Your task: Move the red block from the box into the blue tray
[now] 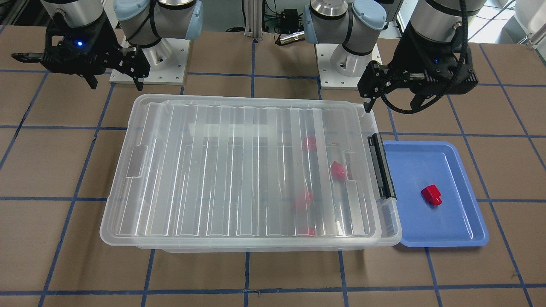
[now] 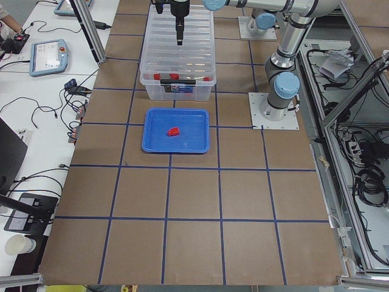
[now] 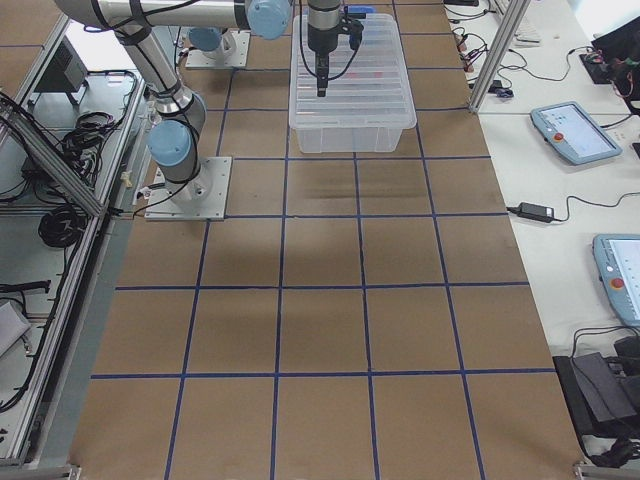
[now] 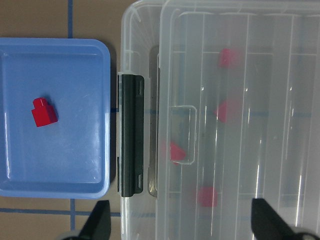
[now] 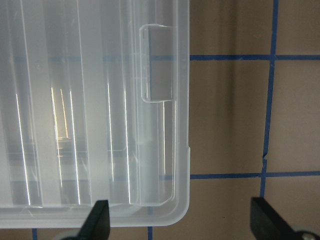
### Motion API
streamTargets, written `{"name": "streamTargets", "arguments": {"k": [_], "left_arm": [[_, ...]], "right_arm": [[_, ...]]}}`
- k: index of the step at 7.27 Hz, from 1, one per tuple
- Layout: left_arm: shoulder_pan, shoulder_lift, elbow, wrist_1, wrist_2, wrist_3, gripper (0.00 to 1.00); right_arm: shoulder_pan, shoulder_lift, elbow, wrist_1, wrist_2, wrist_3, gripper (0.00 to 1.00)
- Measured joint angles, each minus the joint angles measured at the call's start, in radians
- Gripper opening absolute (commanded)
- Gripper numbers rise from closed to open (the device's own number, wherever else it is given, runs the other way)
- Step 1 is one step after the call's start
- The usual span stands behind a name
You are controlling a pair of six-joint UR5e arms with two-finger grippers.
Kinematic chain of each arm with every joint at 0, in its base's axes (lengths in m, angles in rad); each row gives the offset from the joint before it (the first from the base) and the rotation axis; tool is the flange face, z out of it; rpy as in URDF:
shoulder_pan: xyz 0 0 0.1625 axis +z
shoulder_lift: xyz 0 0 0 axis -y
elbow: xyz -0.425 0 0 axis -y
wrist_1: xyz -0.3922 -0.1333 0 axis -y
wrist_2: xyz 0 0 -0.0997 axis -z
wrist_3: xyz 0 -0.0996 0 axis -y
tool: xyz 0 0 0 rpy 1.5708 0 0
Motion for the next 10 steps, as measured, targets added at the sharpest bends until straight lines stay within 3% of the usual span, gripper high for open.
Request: {"name": "streamTargets", "arguments": {"k": [10], "left_arm": [[-0.011, 0.008, -0.007, -0.009, -0.003, 0.003, 1.00]], "right_arm": [[0.003, 0.003, 0.005, -0.011, 0.004, 0.018, 1.00]]}}
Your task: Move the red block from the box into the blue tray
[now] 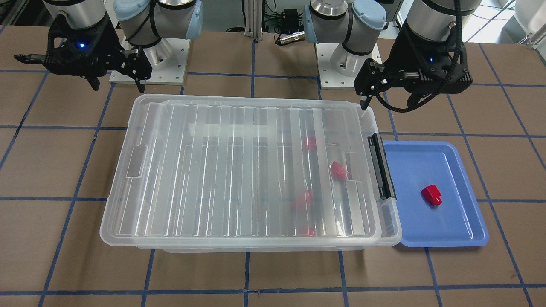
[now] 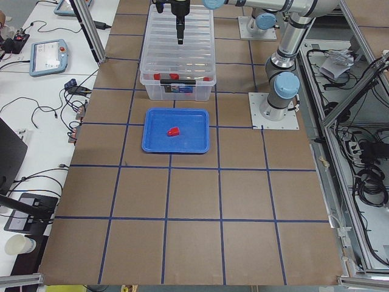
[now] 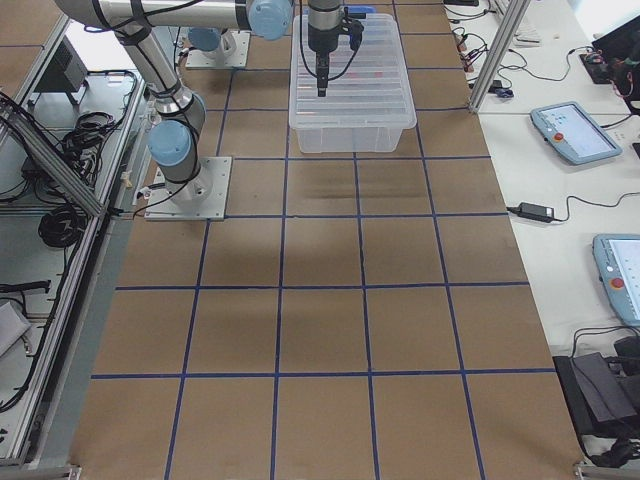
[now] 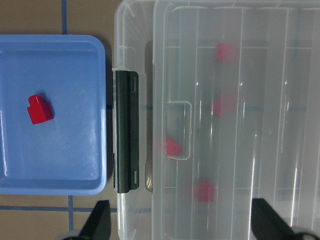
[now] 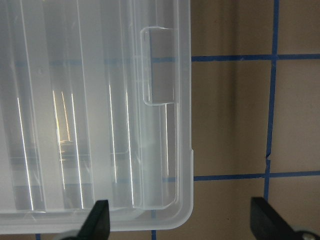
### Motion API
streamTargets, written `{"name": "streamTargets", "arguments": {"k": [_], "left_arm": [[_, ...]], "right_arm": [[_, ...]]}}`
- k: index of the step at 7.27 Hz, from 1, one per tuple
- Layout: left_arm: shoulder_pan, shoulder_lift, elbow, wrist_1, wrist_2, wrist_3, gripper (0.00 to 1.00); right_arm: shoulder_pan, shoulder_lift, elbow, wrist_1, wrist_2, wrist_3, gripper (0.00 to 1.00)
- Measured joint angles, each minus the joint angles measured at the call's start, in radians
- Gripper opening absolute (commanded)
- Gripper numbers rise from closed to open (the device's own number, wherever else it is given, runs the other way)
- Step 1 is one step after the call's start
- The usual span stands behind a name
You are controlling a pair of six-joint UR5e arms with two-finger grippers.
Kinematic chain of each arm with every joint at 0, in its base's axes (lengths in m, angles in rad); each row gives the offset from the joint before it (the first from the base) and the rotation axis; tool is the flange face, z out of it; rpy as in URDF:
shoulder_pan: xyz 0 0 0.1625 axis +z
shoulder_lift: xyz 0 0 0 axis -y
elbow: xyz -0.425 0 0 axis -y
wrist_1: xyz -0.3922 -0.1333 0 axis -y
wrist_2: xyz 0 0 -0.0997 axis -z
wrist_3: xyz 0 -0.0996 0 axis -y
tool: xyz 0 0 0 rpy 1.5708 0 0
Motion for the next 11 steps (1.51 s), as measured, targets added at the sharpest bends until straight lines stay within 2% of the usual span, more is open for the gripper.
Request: {"name": "streamTargets", "arguments": {"k": [8, 11], "left_arm": [[0.000, 0.007, 0.001, 0.002, -0.001, 0.000, 1.00], [0.001, 0.008, 0.001, 0.003, 0.000, 0.000, 1.00]], "right_arm": [[-0.001, -0.008, -0.003, 0.009, -0.011, -0.001, 1.00], [0.001, -0.010, -0.007, 0.011, 0.029, 0.000, 1.00]]}}
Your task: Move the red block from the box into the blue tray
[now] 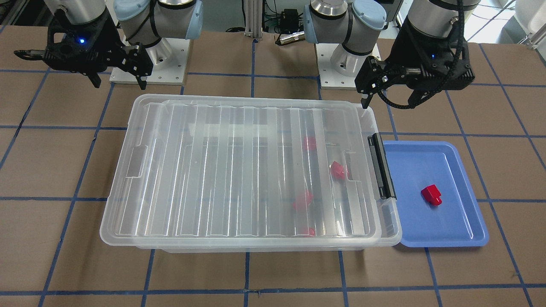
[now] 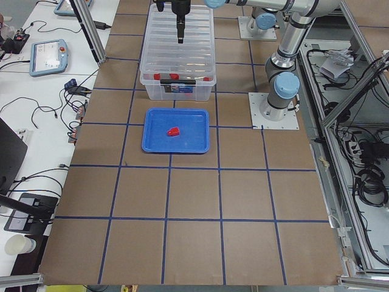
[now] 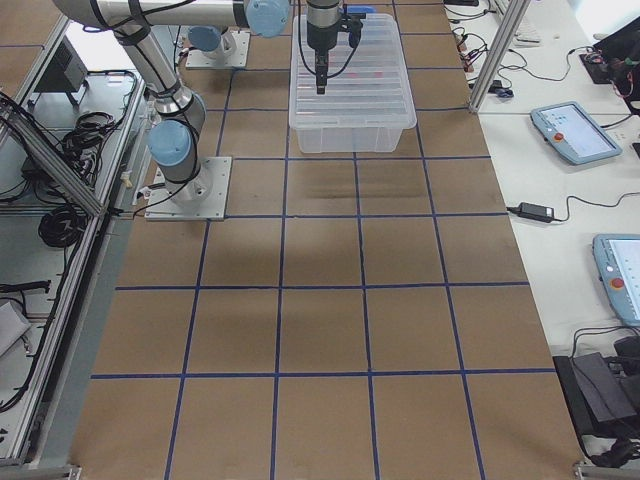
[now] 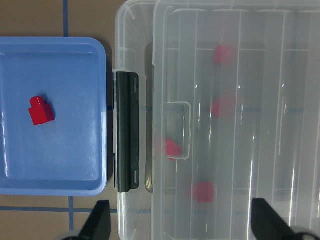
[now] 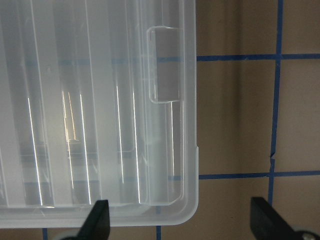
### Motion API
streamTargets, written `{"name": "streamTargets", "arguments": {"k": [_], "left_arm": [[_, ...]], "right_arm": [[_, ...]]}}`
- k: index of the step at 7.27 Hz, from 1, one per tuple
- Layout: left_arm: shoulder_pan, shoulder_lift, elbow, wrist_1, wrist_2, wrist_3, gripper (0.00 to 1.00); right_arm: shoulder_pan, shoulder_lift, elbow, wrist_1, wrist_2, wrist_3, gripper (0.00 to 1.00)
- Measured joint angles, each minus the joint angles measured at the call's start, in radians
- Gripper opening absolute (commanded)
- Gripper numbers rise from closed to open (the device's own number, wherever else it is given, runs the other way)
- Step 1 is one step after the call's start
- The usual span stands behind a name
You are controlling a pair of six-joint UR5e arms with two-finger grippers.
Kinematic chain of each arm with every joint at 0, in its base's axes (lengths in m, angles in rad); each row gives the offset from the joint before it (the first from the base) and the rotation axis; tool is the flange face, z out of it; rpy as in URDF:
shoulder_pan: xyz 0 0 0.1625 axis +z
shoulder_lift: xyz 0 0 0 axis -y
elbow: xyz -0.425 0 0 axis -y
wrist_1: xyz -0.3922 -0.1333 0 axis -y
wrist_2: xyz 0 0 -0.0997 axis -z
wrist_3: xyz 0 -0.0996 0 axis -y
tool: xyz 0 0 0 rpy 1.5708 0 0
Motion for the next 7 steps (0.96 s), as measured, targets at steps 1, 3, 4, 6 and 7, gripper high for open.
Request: {"name": "streamTargets", "arguments": {"k": [1, 3, 4, 6, 7], "left_arm": [[0.000, 0.003, 0.001, 0.000, -0.001, 0.000, 1.00], [0.001, 0.007, 0.001, 0.000, -0.002, 0.000, 1.00], [0.002, 0.006, 0.002, 0.000, -0.001, 0.000, 1.00], [0.003, 0.005, 0.003, 0.001, -0.001, 0.000, 1.00], [0.003, 0.005, 0.005, 0.001, -0.002, 0.000, 1.00]], "right_arm": [[0.000, 0.000, -0.001, -0.001, 0.013, 0.001, 1.00], [0.001, 0.001, -0.002, -0.001, 0.020, 0.000, 1.00], [0.001, 0.001, -0.003, 0.000, 0.019, 0.000, 1.00], [0.001, 0.000, -0.004, 0.000, 0.012, 0.000, 1.00], [0.001, 0.001, -0.004, 0.000, 0.009, 0.000, 1.00]]}}
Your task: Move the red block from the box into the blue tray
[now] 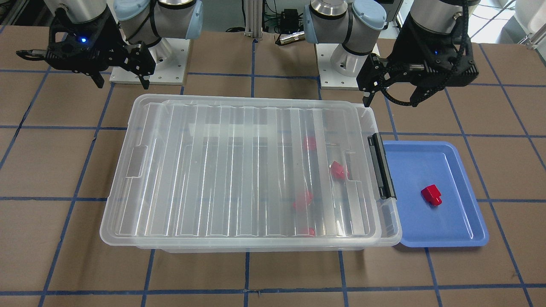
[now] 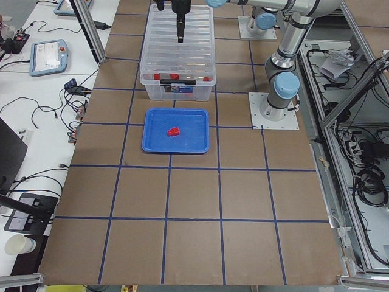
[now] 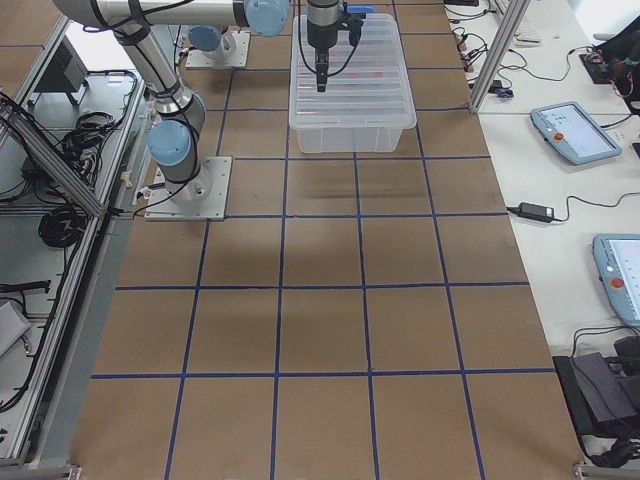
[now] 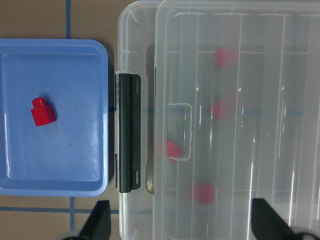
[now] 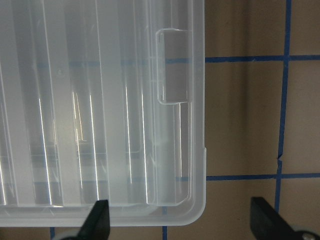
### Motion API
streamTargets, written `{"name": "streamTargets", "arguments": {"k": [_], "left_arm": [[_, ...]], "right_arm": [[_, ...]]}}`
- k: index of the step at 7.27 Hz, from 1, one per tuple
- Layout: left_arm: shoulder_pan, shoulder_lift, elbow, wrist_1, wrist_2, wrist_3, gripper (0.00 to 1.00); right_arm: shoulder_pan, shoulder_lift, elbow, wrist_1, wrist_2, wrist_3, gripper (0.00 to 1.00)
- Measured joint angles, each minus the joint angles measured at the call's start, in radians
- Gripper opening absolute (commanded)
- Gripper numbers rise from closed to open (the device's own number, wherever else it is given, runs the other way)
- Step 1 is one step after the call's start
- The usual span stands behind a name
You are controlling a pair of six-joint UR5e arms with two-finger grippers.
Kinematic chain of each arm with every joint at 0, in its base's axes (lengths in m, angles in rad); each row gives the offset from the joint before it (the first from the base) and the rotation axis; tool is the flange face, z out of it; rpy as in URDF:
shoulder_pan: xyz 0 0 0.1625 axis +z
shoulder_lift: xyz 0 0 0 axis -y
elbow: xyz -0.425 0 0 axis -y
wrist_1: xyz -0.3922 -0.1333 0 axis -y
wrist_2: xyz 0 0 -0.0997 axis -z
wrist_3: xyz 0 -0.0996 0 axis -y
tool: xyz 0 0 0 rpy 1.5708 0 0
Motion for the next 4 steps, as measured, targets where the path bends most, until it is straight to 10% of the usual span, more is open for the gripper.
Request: {"name": "streamTargets", "arguments": {"k": [4], "left_arm": [[0.001, 0.008, -0.002, -0.001, -0.008, 0.000, 1.00]], "right_arm": [[0.000, 0.000, 0.000, -0.001, 0.006, 0.000, 1.00]]}}
